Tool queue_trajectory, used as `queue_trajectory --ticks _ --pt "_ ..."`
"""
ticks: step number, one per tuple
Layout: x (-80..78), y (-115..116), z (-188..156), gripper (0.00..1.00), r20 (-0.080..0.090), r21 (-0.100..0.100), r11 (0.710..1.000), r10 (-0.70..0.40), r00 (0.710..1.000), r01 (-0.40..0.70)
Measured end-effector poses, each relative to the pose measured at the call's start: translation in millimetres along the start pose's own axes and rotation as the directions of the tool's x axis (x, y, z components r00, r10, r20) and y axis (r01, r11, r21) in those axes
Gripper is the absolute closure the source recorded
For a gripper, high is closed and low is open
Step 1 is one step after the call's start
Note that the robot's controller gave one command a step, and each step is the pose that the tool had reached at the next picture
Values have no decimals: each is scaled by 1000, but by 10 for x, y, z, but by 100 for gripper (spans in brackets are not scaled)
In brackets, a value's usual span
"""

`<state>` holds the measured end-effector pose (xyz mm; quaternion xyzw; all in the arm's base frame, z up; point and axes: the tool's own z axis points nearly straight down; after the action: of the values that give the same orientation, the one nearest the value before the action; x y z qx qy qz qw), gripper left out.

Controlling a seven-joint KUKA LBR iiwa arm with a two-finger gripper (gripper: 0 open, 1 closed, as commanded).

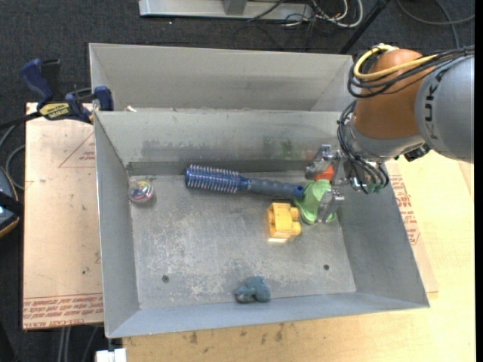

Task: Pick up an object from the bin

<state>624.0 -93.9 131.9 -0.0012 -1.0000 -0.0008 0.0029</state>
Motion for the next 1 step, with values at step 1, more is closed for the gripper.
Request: queue_trajectory --ticks 1 --pt "-266 699 428 0 19 -2 999 52 998 -52"
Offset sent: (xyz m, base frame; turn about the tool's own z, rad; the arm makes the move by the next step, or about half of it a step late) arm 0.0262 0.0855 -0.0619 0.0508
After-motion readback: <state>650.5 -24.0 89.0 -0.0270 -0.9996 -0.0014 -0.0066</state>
